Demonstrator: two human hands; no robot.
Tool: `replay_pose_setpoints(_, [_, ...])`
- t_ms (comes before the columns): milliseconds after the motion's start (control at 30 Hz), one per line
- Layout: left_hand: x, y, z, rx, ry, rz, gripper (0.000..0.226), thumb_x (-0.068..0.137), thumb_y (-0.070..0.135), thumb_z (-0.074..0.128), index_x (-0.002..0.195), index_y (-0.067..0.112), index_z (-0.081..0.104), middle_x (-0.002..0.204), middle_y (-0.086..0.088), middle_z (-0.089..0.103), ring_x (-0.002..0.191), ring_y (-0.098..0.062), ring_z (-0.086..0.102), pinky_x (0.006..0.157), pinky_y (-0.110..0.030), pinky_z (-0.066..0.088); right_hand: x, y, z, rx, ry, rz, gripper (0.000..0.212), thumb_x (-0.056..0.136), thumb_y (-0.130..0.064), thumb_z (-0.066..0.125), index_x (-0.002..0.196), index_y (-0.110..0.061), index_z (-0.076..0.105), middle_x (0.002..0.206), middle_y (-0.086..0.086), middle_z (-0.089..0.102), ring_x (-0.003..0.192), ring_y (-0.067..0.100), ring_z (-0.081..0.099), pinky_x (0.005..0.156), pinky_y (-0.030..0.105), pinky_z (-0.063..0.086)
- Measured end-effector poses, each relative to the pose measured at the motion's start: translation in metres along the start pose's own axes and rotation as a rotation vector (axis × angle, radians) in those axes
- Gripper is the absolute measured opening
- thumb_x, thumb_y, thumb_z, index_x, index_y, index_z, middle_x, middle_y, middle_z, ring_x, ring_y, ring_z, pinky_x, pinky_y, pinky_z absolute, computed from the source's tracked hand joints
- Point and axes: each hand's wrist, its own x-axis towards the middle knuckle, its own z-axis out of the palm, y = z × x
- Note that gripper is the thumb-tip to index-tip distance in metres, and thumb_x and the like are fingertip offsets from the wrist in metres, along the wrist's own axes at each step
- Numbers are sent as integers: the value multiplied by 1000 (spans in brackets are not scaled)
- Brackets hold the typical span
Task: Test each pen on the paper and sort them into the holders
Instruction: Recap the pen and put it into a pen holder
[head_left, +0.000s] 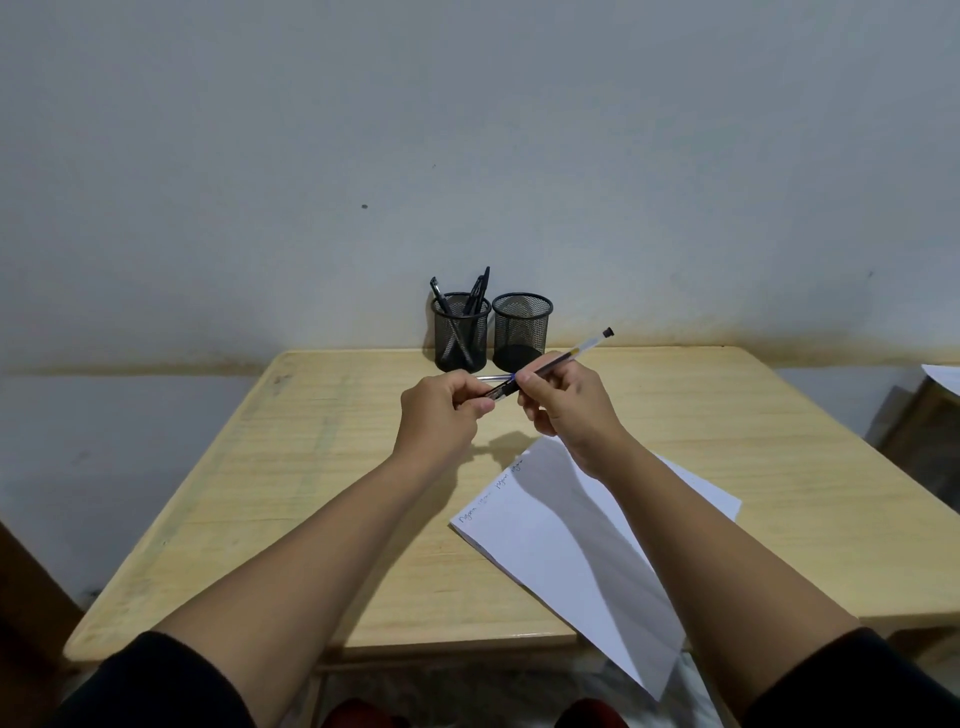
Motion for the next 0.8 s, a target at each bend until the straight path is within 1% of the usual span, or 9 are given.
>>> replay_pose_setpoints(200, [2, 0, -5, 55, -50, 1, 11, 82, 16, 70, 93, 14, 72, 81, 0, 67, 64, -6, 54, 51, 3, 37, 1, 4, 4, -89, -10, -3, 11, 96, -16, 49, 85, -16, 52, 71, 1, 54, 61, 11, 52, 47, 23, 35])
replay_pose_setpoints(300, [6, 6, -13, 137, -116, 27, 25, 85, 24, 66, 109, 17, 67, 103, -3, 70, 89, -14, 62, 63, -2, 42, 6, 3, 7, -134, 7, 25, 7, 97, -17, 45, 90, -15, 48, 90, 4, 61, 83, 16, 61, 57, 25, 44])
replay_pose_setpoints(367, [11, 10, -19, 294, -44, 182, 36, 89, 22, 60, 125, 20, 58, 125, -2, 61, 112, -17, 57, 89, -15, 39, 8, -1, 7, -204, -52, 51, 8, 98, -16, 40, 91, -15, 44, 92, 4, 66, 83, 17, 63, 64, 26, 47])
replay_pose_setpoints(467, [18, 14, -27, 443, -11, 516, 51, 86, -1, 57, 131, 23, 52, 140, -3, 46, 126, -18, 45, 96, -13, 30, 7, -5, 8, -462, -220, 66, 14, 98, -18, 37, 85, -20, 41, 81, 6, 66, 75, 24, 63, 65, 35, 50])
replay_pose_setpoints(500, [20, 13, -28, 500, -26, 601, 56, 83, -7, 57, 129, 23, 55, 141, -5, 45, 125, -21, 46, 95, -17, 36, 7, -6, 8, -541, -253, 60, 15, 98, -20, 38, 84, -20, 42, 78, 8, 64, 73, 26, 64, 65, 35, 51])
replay_pose_setpoints(567, [25, 6, -28, 605, -41, 711, 56, 76, -11, 62, 122, 20, 62, 136, -10, 52, 123, -28, 52, 92, -36, 48, 5, -10, 8, -609, -292, 58, 16, 98, -22, 40, 90, -11, 48, 69, 6, 60, 63, 24, 63, 56, 29, 48])
replay_pose_setpoints(633, [28, -1, -27, 667, 1, 714, 46, 74, -4, 68, 114, 18, 67, 127, -10, 60, 121, -32, 55, 87, -46, 48, 4, -16, 7, -657, -314, 51, 25, 98, -24, 41, 103, -3, 54, 65, 2, 55, 56, 17, 61, 50, 24, 44])
replay_pose_setpoints(733, [26, -4, -26, 700, 78, 650, 20, 81, 9, 67, 97, 19, 71, 105, -3, 70, 107, -29, 61, 81, -40, 44, 2, -27, -1, -697, -292, 16, 24, 95, -27, 50, 104, -8, 63, 67, -4, 53, 59, 13, 62, 56, 25, 48])
replay_pose_setpoints(800, [25, -4, -23, 739, 40, 537, 15, 91, 19, 56, 99, 21, 68, 100, 2, 68, 102, -23, 58, 80, -35, 40, 5, -35, -9, -619, -222, 24, 16, 91, -24, 59, 97, -10, 65, 68, -3, 57, 59, 13, 62, 57, 25, 50])
